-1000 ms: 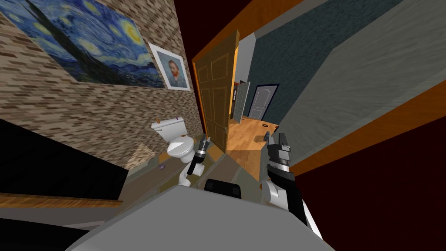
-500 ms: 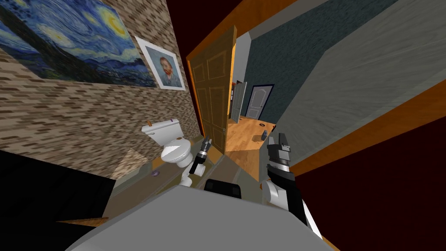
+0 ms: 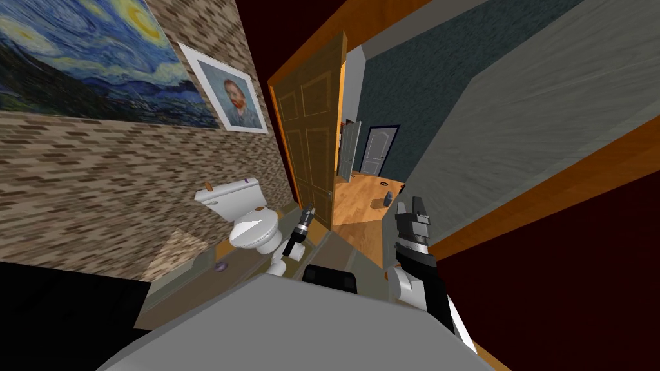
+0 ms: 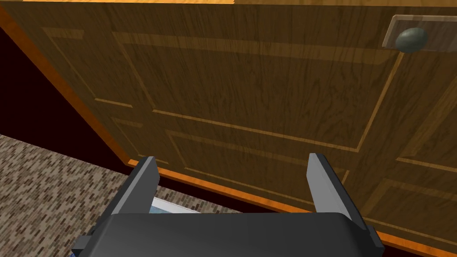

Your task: Push the door open

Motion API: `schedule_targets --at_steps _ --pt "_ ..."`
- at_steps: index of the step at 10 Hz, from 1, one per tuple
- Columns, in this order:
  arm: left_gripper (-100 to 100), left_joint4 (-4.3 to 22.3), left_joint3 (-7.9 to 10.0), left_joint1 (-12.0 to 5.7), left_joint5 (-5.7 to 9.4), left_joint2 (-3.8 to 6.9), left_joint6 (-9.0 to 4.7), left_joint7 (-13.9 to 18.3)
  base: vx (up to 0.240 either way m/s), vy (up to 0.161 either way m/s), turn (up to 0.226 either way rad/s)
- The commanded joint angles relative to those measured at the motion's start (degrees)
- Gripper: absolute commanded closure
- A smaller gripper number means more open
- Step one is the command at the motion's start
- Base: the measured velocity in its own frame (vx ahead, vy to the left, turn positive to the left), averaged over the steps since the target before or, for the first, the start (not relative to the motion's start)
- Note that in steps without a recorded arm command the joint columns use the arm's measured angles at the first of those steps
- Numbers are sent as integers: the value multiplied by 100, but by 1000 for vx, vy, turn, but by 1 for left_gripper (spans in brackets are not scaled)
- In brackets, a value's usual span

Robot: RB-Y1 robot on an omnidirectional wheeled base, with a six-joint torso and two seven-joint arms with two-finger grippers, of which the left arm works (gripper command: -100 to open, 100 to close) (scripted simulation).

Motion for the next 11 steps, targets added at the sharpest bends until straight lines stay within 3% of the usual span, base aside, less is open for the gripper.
schedule_targets --at_steps 1,3,4,7,8,11 --pt "-100 223 -29 -73 1 23 -35 32 47 34 -77" --pt "-100 559 -78 -221 -1 41 -89 73 70 44 -123" --pt "-100 593 -78 -221 -1 41 -89 73 53 35 -31" --pt "-100 1123 -149 -433 -4 65 -165 131 70 50 -93" --pt "-100 1123 -149 -433 -4 65 -165 131 54 44 -38" --pt "-100 1633 -218 -638 -7 89 -240 188 57 37 -97"
